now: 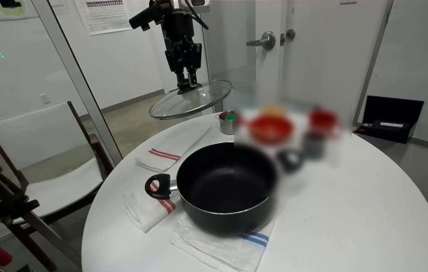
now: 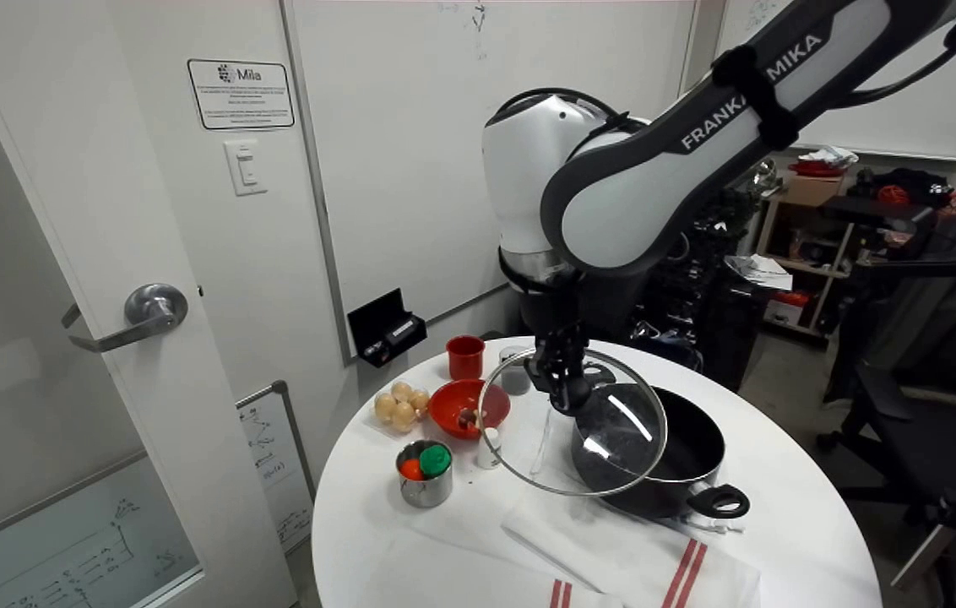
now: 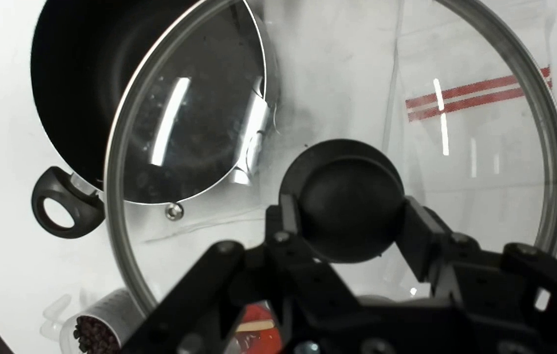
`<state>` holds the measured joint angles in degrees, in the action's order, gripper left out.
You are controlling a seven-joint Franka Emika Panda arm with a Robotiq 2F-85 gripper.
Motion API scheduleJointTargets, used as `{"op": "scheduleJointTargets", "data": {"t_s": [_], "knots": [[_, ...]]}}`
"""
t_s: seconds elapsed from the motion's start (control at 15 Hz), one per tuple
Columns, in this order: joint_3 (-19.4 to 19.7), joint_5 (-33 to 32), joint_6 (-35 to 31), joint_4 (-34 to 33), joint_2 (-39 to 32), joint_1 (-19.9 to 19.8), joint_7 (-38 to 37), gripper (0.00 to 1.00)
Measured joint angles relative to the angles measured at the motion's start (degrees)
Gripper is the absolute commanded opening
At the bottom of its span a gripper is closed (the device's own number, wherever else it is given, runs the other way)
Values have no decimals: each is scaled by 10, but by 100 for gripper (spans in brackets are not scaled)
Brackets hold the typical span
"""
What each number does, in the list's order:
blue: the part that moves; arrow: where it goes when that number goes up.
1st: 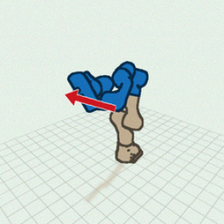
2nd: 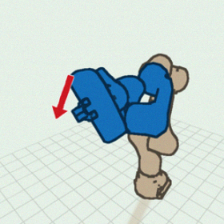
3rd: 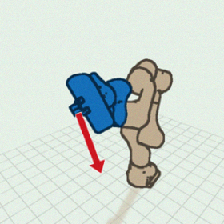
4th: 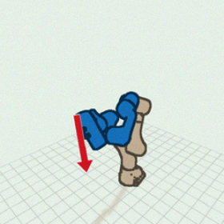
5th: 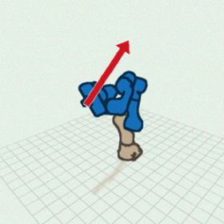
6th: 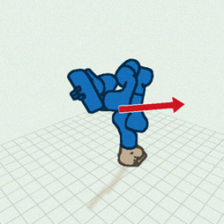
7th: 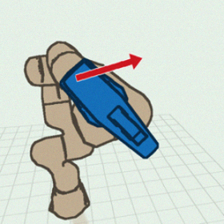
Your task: Remove the lid from the pot and place it on the table
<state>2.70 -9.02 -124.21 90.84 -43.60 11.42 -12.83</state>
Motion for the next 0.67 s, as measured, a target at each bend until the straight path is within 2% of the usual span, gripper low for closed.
{"op": "scheduleJointTargets", "data": {"t_s": [0.07,0.4,0.67], "knots": [[0,0,0,-1,0,-1,3,25],[-3,0,-1,-3,-13,0,5,25],[-22,0,-1,-32,-54,14,7,25]]}}
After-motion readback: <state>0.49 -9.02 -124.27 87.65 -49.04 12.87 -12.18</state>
